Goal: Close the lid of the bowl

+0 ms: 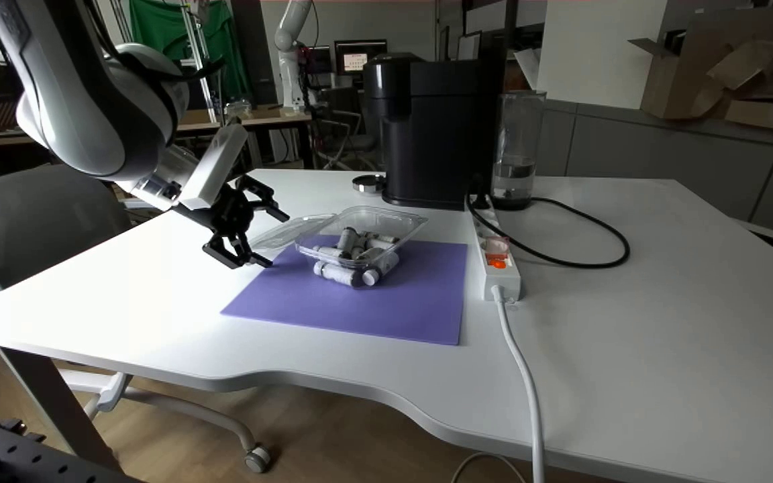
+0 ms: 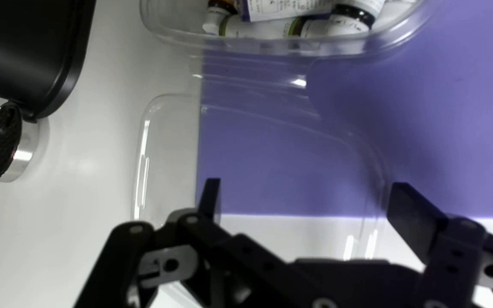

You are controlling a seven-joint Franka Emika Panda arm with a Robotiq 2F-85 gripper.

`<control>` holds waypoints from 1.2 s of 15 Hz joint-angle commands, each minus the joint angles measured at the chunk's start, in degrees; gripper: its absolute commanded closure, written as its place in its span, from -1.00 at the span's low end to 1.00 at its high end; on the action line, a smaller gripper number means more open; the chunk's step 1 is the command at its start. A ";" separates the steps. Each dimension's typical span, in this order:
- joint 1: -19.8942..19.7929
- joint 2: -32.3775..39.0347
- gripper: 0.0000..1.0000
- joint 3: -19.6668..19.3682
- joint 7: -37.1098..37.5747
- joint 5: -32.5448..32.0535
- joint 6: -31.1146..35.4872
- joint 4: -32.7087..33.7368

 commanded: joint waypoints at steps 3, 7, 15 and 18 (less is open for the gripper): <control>1.13 2.16 -1.00 0.94 2.54 -5.11 -2.96 3.77; 1.23 1.36 -1.00 1.91 4.08 -6.89 -3.90 4.14; 2.74 -4.02 -1.00 3.96 10.11 -7.73 -11.66 0.46; 2.75 -5.99 -1.00 4.39 11.65 -6.10 -15.16 -0.63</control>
